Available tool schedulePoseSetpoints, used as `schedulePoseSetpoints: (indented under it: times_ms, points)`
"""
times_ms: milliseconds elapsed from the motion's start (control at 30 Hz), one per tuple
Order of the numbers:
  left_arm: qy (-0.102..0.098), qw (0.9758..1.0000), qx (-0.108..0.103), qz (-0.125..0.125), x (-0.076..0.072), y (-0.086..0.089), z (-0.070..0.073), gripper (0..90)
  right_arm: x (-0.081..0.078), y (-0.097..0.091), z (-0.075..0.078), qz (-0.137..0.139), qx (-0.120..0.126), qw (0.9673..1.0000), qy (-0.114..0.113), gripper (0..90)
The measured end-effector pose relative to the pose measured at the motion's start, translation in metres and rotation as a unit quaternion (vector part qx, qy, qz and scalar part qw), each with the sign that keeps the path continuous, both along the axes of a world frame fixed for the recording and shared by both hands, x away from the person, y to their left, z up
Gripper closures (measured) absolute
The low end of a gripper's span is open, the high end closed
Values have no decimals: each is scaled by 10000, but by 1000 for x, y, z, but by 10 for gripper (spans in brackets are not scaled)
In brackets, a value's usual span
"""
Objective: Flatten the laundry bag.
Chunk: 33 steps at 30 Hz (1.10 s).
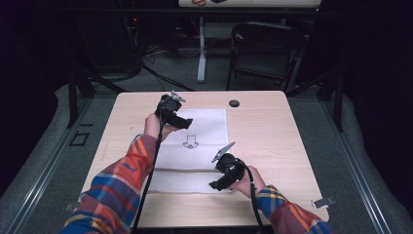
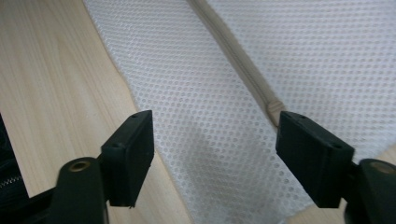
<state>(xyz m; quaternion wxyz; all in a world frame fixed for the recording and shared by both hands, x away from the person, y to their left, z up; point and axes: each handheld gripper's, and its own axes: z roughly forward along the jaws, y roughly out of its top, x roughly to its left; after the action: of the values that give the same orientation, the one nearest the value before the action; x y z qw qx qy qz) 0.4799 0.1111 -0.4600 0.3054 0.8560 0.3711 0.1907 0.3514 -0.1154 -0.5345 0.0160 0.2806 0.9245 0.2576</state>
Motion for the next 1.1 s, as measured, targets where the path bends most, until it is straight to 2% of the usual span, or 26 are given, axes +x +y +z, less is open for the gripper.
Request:
schedulePoseSetpoints:
  times_ms: [167,333,400,433,500,567,767,900,1100]
  points:
    - [219,9996,-46,-173,-16,5,-11,140,2,-8,4,-155,32,9999,-35,175]
    - [354,9989,-115,-293,-36,10,-24,129,5,-15,7,-157,-23,9999,-43,148]
    - [408,9984,-205,-323,-45,14,-31,122,5,-17,8,-234,-8,9997,-61,139]
    - [445,9982,-181,-350,-48,15,-33,121,6,-17,8,-261,21,9996,-54,138]
    - [496,9979,-64,-402,-51,15,-36,114,7,-20,9,-270,-41,9996,-73,121]
    - [548,9974,-127,-452,-55,16,-36,107,8,-21,9,-295,-37,9995,-71,118]
    - [706,9956,-49,-611,-68,16,-43,91,11,-26,10,-369,-26,9993,-53,103]
    - [767,9949,-43,-647,-72,16,-46,85,13,-29,12,-411,-34,9991,-31,99]
    - [755,9946,-22,-707,-75,11,-46,81,13,-32,12,-492,3,9988,-56,97]
